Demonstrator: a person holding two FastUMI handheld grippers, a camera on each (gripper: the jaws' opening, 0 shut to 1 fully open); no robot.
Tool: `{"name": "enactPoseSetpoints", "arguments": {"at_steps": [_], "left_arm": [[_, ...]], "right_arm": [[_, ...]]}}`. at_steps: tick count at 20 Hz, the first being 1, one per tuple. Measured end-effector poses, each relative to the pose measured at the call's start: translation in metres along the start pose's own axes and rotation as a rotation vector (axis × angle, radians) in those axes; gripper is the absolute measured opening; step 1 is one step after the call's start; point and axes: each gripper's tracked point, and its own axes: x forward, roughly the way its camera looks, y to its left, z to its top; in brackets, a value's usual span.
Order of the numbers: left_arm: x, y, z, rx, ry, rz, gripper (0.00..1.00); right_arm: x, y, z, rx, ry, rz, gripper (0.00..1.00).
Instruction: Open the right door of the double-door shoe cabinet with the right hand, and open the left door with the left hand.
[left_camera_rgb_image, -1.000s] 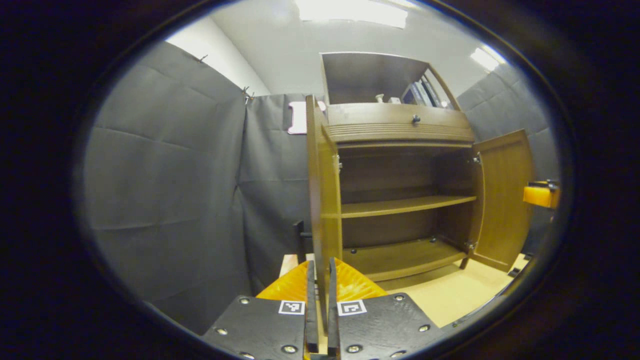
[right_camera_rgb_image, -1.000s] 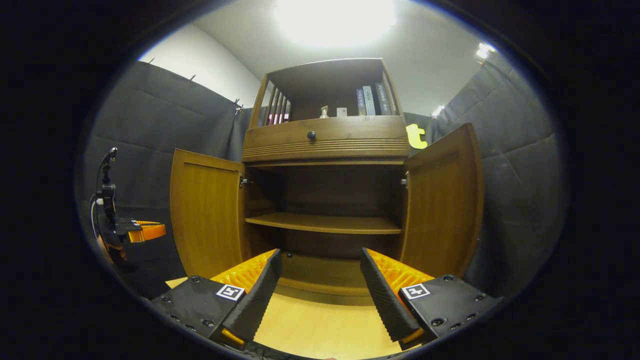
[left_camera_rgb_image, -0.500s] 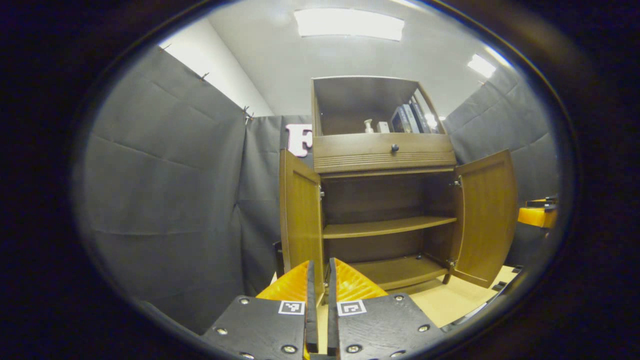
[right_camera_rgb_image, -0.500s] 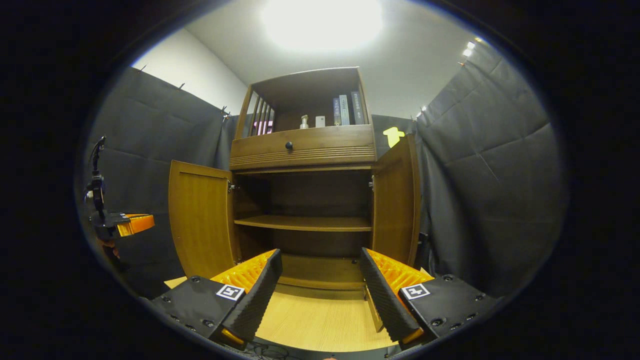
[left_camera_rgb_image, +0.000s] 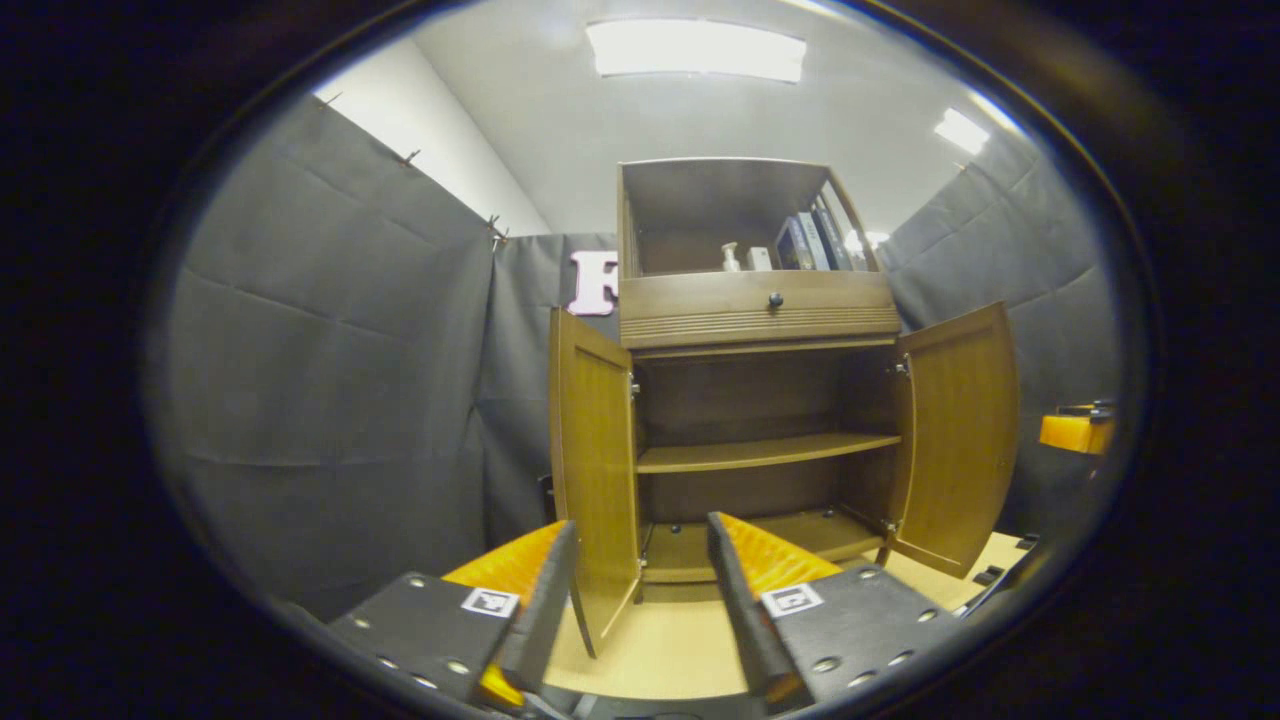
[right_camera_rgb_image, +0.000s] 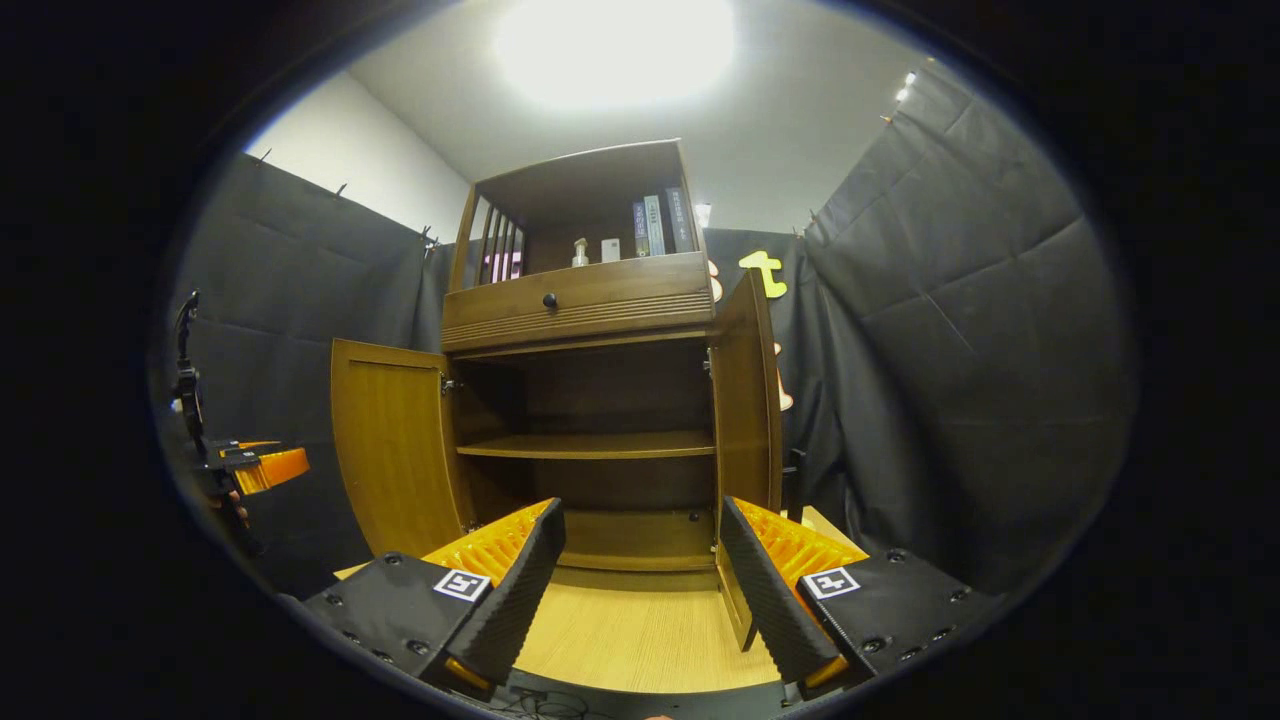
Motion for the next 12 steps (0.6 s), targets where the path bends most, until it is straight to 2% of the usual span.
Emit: {"name": "enactPoseSetpoints", "arguments": {"at_steps": [2, 4, 5, 6, 7, 8, 9, 12], "left_arm": [[-0.003, 0.001, 0.002, 0.013, -0.004, 0.004, 0.97], [-0.002, 0.000, 0.002, 0.003, -0.005, 0.005, 0.97], [-0.002, 0.001, 0.002, -0.004, -0.005, 0.006, 0.97], [-0.002, 0.002, 0.002, -0.008, -0.004, 0.011, 0.97], [-0.002, 0.004, 0.002, -0.007, -0.003, 0.015, 0.97], [-0.002, 0.006, 0.002, -0.004, -0.001, 0.021, 0.97], [-0.003, 0.009, 0.000, 0.001, 0.004, 0.027, 0.97], [-0.002, 0.015, -0.001, 0.007, 0.009, 0.046, 0.97]], "right_arm": [[0.000, -0.002, 0.003, 0.016, -0.005, -0.005, 0.96], [0.000, -0.005, 0.005, 0.017, -0.007, -0.012, 0.93], [0.000, -0.006, 0.006, 0.016, -0.005, -0.014, 0.98], [-0.001, -0.008, 0.007, 0.016, -0.005, -0.015, 0.93], [0.000, -0.007, 0.009, 0.017, -0.007, -0.015, 0.93], [0.001, -0.008, 0.010, 0.016, -0.009, -0.016, 0.98], [0.002, -0.007, 0.011, 0.015, -0.009, -0.015, 0.93], [0.005, -0.007, 0.011, 0.007, -0.008, -0.014, 0.93]]}}
